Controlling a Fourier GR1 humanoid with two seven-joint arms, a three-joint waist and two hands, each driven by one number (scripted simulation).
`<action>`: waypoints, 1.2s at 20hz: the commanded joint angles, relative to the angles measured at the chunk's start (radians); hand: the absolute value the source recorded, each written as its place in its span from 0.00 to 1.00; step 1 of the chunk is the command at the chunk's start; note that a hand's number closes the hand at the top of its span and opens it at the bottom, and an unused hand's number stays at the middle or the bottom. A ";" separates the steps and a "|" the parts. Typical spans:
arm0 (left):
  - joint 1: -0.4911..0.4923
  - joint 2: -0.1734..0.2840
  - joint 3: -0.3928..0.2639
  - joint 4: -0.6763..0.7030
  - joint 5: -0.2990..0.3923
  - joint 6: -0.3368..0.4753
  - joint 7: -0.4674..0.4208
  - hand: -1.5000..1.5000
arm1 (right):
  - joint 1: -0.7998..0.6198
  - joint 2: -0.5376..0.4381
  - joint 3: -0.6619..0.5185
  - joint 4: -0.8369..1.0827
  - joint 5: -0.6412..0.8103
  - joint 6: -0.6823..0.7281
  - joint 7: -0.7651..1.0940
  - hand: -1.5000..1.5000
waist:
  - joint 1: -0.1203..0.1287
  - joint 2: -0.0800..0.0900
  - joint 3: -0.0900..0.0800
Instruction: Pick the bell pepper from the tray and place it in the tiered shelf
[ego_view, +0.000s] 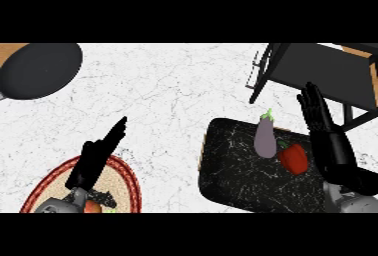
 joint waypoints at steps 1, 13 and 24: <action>0.052 0.015 0.067 -0.043 0.050 -0.006 0.005 0.50 | -0.006 -0.073 -0.052 -0.038 0.017 0.027 0.042 1.00 | -0.009 0.012 0.027; 0.011 -0.002 0.273 0.142 0.197 0.018 0.056 0.50 | 0.054 -0.435 -0.396 0.498 -0.112 0.415 -0.105 0.00 | -0.013 0.019 0.028; -0.016 -0.041 0.277 0.171 0.166 0.030 0.057 0.50 | 0.086 -0.619 -0.360 0.268 -0.110 0.727 0.011 0.00 | -0.025 0.013 0.026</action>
